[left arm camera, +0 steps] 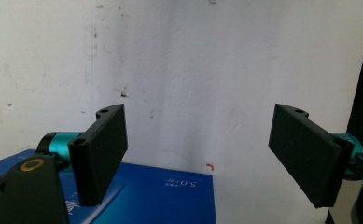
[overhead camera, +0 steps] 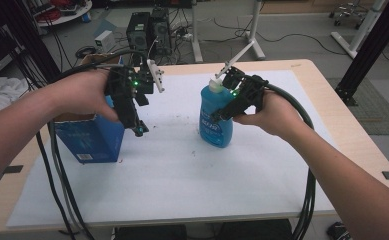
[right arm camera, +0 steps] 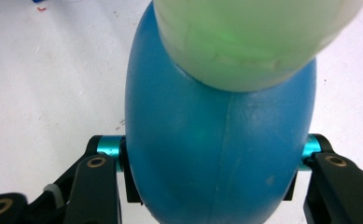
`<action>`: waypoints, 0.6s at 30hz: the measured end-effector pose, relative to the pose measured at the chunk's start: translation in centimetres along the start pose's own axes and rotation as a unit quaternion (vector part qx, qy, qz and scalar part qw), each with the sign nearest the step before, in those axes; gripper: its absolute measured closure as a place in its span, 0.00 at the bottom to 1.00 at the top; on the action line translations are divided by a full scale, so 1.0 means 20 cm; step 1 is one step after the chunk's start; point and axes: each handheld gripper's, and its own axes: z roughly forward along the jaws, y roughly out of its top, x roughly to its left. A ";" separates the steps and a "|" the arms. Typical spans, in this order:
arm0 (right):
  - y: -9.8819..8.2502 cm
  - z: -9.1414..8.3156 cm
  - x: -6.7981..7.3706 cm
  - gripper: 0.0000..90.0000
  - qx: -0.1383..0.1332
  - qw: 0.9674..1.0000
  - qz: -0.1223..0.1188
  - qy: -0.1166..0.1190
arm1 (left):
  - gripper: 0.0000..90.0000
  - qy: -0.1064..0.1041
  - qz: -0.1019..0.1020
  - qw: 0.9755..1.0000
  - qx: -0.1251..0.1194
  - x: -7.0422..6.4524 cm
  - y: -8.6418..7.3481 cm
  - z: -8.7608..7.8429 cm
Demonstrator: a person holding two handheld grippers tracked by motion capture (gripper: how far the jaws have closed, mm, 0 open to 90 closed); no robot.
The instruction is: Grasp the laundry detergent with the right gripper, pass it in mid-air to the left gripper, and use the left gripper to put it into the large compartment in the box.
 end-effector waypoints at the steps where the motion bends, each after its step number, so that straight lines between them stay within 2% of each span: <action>1: 0.00 0.00 0.00 0.48 0.000 1.000 0.000 0.000 | 0.22 0.000 -0.001 1.000 0.000 0.00 0.00 0.00; 3: 0.00 0.00 -0.02 0.49 -0.006 1.000 -0.005 0.015 | 0.22 0.000 -0.001 1.000 -0.001 0.00 -0.01 -0.01; 4: 0.00 0.00 -0.02 0.49 -0.006 1.000 -0.005 0.015 | 0.22 0.001 -0.001 1.000 -0.001 0.00 -0.01 -0.01; 6: 0.00 -0.02 -0.04 0.50 -0.006 0.999 -0.006 0.036 | 0.22 0.001 -0.002 1.000 -0.002 0.00 -0.01 -0.02; 11: 0.01 -0.04 -0.05 0.50 -0.004 0.999 -0.020 0.050 | 0.22 0.000 0.005 1.000 -0.007 0.00 0.01 -0.05; 13: 0.02 -0.07 -0.06 0.50 -0.012 0.997 -0.032 0.067 | 0.22 0.003 0.008 1.000 -0.010 0.00 0.02 -0.07; 15: 0.03 -0.09 -0.07 0.50 -0.012 0.997 -0.036 0.073 | 0.22 0.005 0.011 1.000 -0.015 0.00 0.04 -0.09; 18: 0.09 -0.16 -0.07 0.50 -0.016 0.994 -0.062 0.086 | 0.22 0.006 0.019 1.000 -0.022 0.01 0.07 -0.16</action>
